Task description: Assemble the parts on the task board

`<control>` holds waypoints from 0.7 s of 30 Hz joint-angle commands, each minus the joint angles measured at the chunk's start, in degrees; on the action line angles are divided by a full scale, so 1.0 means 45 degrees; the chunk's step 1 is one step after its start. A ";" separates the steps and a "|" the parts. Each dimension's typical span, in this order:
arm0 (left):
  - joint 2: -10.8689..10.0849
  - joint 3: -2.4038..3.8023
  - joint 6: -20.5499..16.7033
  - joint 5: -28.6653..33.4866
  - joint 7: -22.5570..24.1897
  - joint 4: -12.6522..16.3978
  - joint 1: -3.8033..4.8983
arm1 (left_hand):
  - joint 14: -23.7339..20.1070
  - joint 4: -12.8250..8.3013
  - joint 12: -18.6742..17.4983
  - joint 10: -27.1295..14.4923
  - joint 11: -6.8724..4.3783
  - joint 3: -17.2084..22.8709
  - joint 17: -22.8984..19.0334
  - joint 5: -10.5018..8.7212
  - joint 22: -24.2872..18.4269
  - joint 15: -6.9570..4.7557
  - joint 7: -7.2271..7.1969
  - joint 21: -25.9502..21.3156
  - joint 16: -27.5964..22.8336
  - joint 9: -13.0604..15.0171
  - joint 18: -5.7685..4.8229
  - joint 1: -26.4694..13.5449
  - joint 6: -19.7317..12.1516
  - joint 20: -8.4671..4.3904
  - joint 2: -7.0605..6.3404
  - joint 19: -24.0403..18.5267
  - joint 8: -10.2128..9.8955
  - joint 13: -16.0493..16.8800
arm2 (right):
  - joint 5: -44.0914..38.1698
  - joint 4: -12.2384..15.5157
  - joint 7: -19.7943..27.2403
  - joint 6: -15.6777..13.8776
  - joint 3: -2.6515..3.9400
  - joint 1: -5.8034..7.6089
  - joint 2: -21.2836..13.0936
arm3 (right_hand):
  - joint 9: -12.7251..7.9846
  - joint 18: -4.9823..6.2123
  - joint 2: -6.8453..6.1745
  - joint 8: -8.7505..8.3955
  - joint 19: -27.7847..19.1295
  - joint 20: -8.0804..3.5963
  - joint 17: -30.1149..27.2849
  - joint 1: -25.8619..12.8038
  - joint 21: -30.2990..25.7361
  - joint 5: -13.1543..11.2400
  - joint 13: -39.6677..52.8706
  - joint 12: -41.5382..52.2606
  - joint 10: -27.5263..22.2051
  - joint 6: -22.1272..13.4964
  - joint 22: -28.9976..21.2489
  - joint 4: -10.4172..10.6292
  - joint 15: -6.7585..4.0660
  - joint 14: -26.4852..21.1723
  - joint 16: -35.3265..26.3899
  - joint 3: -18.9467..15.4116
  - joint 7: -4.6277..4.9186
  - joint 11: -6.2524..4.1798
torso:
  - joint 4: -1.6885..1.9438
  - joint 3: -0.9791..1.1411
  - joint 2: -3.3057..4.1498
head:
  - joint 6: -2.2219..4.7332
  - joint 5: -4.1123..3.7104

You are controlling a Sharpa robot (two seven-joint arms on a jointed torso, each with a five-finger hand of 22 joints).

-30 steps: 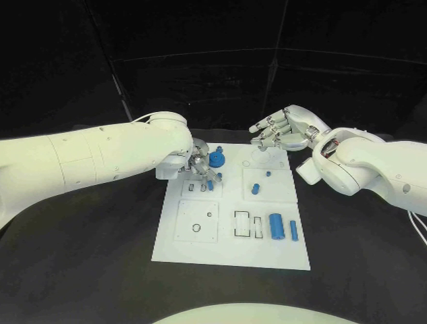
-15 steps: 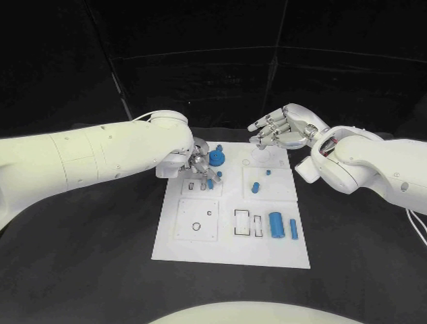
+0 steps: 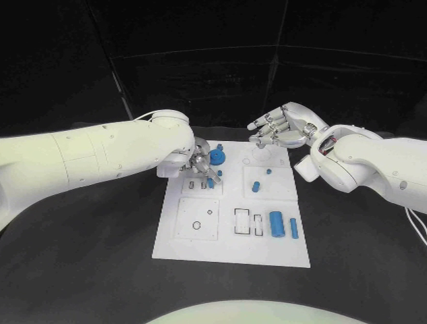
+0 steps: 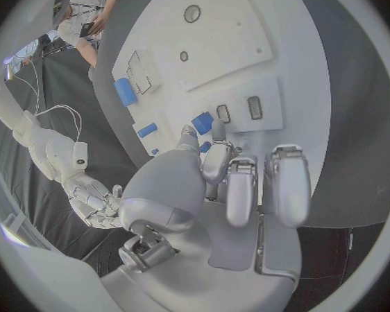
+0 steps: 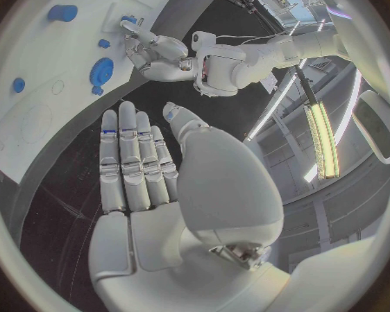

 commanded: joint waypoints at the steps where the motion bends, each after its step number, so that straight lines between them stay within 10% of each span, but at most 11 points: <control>1: -0.0013 0.0005 0.0243 -0.0062 -0.0083 0.0046 0.0009 | 0.1322 -0.0061 -0.0077 -0.0128 -0.0003 0.0044 0.3354 -0.0023 0.0007 0.0118 -0.0015 -0.0051 0.0039 0.0010 -0.0057 0.0129 -0.0089 0.0085 0.0003 0.0374 0.0086 -0.0018 | -0.0019 -0.0005 0.0066 -0.0030 0.0009 0.0026 0.0028 | -0.0007 0.0051 -0.0035 0.0007 0.0041 0.0054 -0.0019 0.0091 -0.0052 0.0075 -0.0016 -0.0058 -0.0072 -0.0091 -0.0017 -0.0030 -0.0006 -0.0107 0.0033 0.0045 -0.0019 -0.0012 | -0.0010 0.0000 0.0000 | -0.0011 0.0017; 21: -0.0017 0.0005 0.0343 -0.0058 -0.0081 0.0039 0.0005 | 0.1322 -0.0352 -0.0113 -0.0148 -0.0003 0.0319 0.3354 -0.0024 0.0003 0.0115 -0.0025 -0.0062 0.0039 0.0102 -0.0055 0.0311 -0.0123 0.0086 0.0016 0.0370 0.0085 -0.0049 | 0.0120 -0.0109 0.0109 -0.0165 0.0008 0.0024 0.0152 | -0.0010 0.0045 -0.0044 0.0000 0.0028 0.0077 -0.0040 -0.0017 -0.0107 0.0027 -0.0037 -0.0067 -0.0115 -0.0158 -0.0040 0.0029 0.0026 -0.0160 0.0038 0.0026 0.0007 0.0019 | -0.0005 0.0005 -0.0005 | -0.0051 0.0070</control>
